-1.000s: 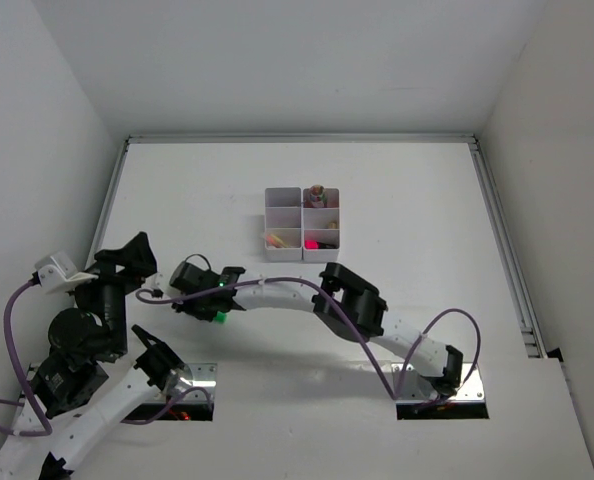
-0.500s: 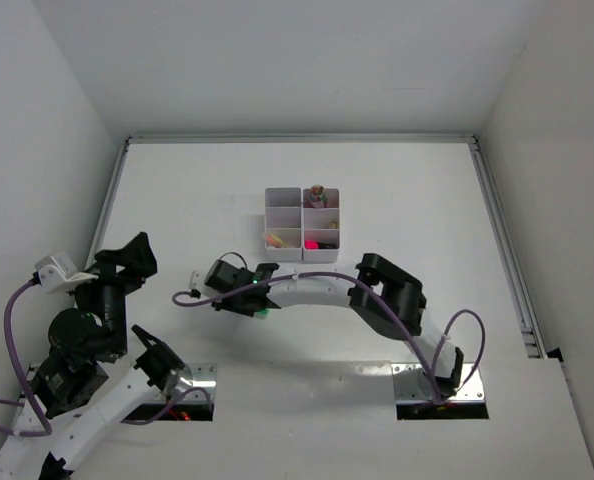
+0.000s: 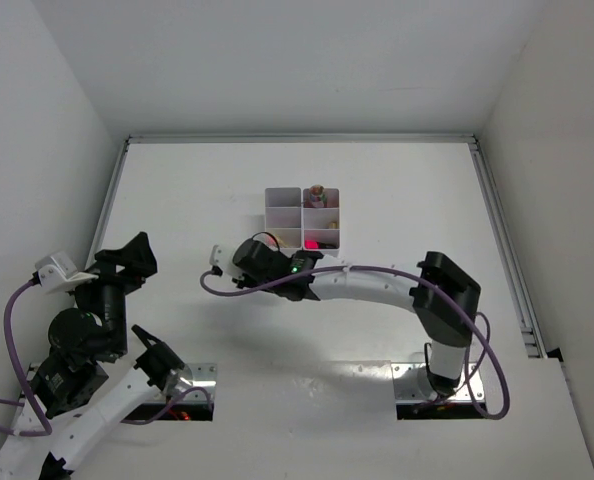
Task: Sort the stationery into containers
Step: Place the pen in the storage box.
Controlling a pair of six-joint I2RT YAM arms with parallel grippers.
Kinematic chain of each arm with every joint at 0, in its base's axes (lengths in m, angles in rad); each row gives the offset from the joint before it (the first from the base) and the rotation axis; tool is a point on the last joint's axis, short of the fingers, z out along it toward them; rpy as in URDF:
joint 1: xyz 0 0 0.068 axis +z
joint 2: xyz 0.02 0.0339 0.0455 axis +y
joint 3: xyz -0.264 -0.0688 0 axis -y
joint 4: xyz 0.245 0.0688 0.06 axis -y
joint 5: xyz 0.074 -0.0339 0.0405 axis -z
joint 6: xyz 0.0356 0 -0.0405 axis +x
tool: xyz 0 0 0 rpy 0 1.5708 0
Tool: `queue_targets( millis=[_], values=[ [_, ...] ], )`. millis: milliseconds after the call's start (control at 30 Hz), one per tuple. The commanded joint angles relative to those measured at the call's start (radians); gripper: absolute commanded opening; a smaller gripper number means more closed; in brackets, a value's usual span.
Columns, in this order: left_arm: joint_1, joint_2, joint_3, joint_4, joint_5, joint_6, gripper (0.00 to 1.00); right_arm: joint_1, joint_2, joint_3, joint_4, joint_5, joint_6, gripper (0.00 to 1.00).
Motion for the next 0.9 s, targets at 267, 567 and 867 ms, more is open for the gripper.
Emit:
queue_targets(
  millis=[267,567,867],
  values=[
    [0.009,-0.01,-0.001,0.027,-0.003,0.016,0.93,-0.122,-0.236,-0.265,0.296,0.14,-0.326,0.0],
    [0.009,0.001,-0.001,0.027,-0.003,0.016,0.93,-0.287,-0.34,-0.373,0.325,-0.143,-0.434,0.0],
    [0.009,0.001,-0.001,0.027,-0.003,0.016,0.93,-0.378,-0.333,-0.402,0.397,-0.35,-0.466,0.0]
  ],
)
